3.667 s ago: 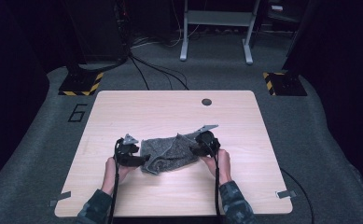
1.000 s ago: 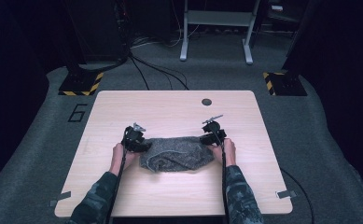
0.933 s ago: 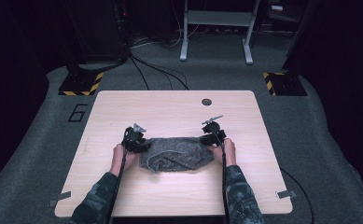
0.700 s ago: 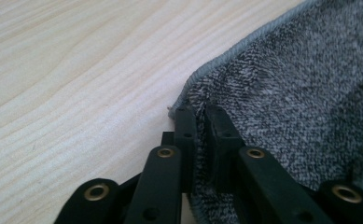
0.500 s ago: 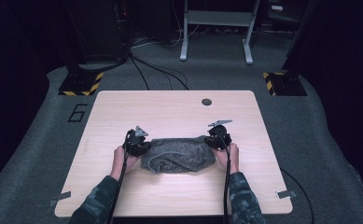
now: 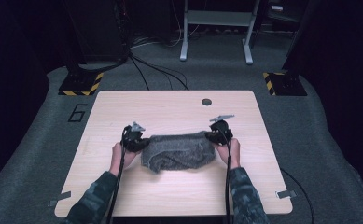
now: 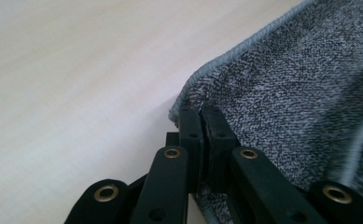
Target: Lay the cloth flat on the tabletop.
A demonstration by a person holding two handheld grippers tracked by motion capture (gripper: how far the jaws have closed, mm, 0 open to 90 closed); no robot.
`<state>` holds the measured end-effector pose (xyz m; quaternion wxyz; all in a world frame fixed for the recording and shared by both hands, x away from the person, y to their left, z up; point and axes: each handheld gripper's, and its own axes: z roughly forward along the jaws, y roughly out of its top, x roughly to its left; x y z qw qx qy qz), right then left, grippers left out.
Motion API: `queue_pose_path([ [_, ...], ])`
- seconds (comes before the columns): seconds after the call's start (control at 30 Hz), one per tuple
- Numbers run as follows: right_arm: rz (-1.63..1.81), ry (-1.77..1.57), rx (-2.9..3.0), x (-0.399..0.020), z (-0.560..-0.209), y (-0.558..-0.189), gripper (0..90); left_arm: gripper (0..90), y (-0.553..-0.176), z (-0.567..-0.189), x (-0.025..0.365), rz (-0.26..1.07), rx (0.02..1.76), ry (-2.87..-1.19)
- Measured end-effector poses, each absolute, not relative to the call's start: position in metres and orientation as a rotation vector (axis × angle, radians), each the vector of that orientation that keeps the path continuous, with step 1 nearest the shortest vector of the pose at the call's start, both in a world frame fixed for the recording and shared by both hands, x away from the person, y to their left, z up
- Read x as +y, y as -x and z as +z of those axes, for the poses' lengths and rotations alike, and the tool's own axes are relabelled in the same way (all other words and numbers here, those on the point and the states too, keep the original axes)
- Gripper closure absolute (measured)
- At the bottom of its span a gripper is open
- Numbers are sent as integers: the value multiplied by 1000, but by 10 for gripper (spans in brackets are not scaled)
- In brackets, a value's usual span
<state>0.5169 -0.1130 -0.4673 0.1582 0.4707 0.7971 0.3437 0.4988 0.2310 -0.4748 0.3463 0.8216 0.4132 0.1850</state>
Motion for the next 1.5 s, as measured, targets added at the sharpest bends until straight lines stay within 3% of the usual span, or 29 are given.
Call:
queue_pose_path([
  [0.1, 1041, -1266, 2148, -106, -417, -534, 884, 881, -509, -422, 231, 618, 1046, -2005],
  [0.2, 1137, -1142, 1992, -103, -351, -522, 884, 880, -492, -349, 236, 819, 904, -1893],
  [0.23, 1168, -1082, 1947, -105, -330, -512, 884, 880, -486, -340, 237, 852, 873, -1881],
  [0.33, 1242, -1000, 1917, -112, -313, -486, 882, 879, -461, -333, 242, 878, 797, -1862],
  [0.53, 1239, -948, 2034, -121, -387, -431, 876, 872, -413, -412, 241, 794, 741, -2000],
  [0.63, 1223, -969, 2102, -123, -434, -409, 852, 856, -399, -454, 240, 647, 778, -2075],
  [0.77, 1251, -1006, 2174, -126, -468, -393, 779, 754, -387, -478, 241, 517, 807, -2104],
  [0.9, 1273, -1061, 2210, -134, -468, -375, 637, 556, -373, -473, 250, 465, 808, -2108],
  [1.07, 1246, -1179, 2178, -155, -452, -366, 490, 416, -359, -459, 265, 483, 809, -2069],
  [1.23, 1155, -1235, 2180, -150, -453, -391, 427, 392, -389, -454, 271, 529, 896, -2058],
  [1.5, 945, -1312, 2361, -118, -494, -420, 488, 404, -415, -486, 243, 411, 897, -2253],
])
